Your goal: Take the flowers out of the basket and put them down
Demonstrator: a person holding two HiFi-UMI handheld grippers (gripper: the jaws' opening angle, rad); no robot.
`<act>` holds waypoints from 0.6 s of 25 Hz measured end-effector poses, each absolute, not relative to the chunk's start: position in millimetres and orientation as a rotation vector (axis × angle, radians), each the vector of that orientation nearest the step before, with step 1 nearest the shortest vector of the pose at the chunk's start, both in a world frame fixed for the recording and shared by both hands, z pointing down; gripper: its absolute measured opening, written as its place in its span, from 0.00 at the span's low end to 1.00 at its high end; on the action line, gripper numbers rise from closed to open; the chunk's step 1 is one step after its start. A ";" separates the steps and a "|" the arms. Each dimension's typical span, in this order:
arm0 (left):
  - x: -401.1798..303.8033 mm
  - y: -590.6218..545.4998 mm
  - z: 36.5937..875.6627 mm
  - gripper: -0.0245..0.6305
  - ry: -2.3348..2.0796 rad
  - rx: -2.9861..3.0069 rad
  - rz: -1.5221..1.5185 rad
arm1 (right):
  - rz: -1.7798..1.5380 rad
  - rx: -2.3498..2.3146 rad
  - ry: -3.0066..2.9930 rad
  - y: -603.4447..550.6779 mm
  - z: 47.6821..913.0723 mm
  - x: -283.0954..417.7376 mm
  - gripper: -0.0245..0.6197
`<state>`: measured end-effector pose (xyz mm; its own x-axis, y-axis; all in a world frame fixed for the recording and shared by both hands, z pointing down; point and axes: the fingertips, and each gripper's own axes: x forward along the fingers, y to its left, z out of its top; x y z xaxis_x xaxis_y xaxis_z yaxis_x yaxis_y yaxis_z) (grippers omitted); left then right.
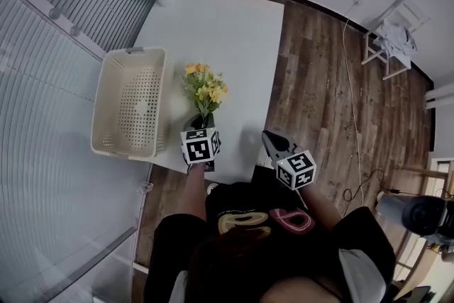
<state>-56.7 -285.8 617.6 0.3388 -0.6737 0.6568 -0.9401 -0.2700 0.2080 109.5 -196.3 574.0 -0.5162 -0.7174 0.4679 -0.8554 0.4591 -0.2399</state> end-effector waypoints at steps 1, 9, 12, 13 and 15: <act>-56.6 -285.9 620.2 0.13 -1.406 2.027 0.603 | 0.652 1.342 -2.412 -195.9 573.8 109.5 0.05; -58.2 -287.3 636.1 0.13 -1.394 1.991 0.633 | 0.643 1.347 -2.402 -192.1 575.3 114.0 0.05; -57.8 -286.5 639.5 0.13 -1.384 1.981 0.647 | 0.647 1.349 -2.395 -190.5 576.3 116.8 0.05; -57.9 -285.7 641.8 0.13 -1.379 1.974 0.661 | 0.653 1.351 -2.397 -190.3 576.0 117.2 0.05; -58.8 -283.9 647.1 0.14 -1.374 1.954 0.691 | 0.684 1.367 -2.409 -191.9 573.9 117.9 0.05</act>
